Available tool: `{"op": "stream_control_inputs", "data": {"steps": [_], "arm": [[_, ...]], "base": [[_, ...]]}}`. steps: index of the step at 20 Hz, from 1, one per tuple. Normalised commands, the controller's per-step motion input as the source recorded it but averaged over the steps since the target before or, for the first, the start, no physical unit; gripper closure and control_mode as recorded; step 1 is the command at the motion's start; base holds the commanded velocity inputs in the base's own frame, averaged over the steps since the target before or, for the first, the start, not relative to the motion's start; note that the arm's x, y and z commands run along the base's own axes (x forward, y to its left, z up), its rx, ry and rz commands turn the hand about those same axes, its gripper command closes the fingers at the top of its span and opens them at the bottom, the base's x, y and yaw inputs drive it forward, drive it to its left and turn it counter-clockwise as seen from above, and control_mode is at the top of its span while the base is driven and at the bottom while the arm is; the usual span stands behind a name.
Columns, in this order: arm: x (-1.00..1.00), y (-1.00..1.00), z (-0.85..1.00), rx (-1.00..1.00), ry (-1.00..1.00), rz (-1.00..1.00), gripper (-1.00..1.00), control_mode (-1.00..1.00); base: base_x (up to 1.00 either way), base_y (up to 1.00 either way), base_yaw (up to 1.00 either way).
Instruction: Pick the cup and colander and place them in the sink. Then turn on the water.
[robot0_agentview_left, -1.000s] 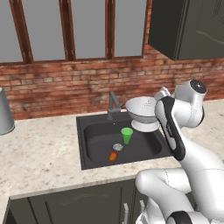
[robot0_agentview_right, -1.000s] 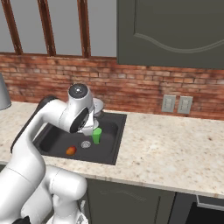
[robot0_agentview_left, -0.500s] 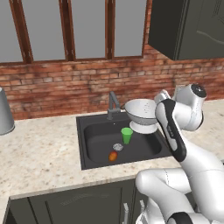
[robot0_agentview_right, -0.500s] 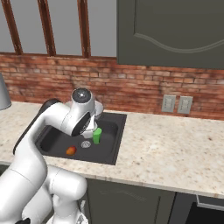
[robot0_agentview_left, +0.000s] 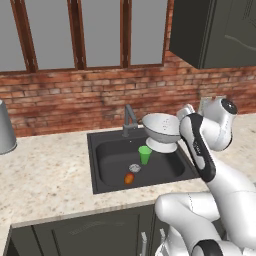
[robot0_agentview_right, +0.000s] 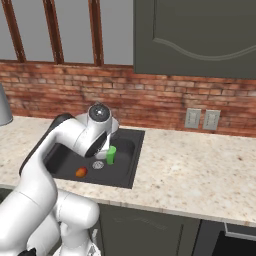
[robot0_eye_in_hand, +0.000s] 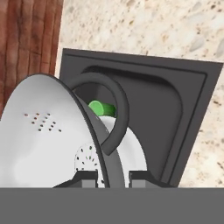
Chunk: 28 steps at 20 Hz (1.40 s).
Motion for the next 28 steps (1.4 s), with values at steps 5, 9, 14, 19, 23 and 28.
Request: {"op": "stream_control_inputs", "data": {"steps": [5,9,14,19,23,28], "arm": [[0.0,0.0,-0.07,0.07,0.0,0.02,1.0,-1.0],[0.0,0.0,-0.08,0.04,0.0,0.03,1.0,-1.0],[0.02,0.08,-0.11,0.0,0.0,0.01,1.0,-1.0],[0.06,0.15,-0.2,-0.01,0.0,0.0,1.0,-1.0],[0.04,0.18,-0.2,-0.03,0.0,0.0,1.0,-1.0],[0.01,0.11,-0.17,0.0,0.0,0.0,1.0,-1.0]], "base": [[0.0,0.0,0.0],[0.0,0.0,0.0],[0.0,0.0,0.0],[0.0,0.0,0.0],[0.0,0.0,0.0],[0.0,0.0,0.0]]}}
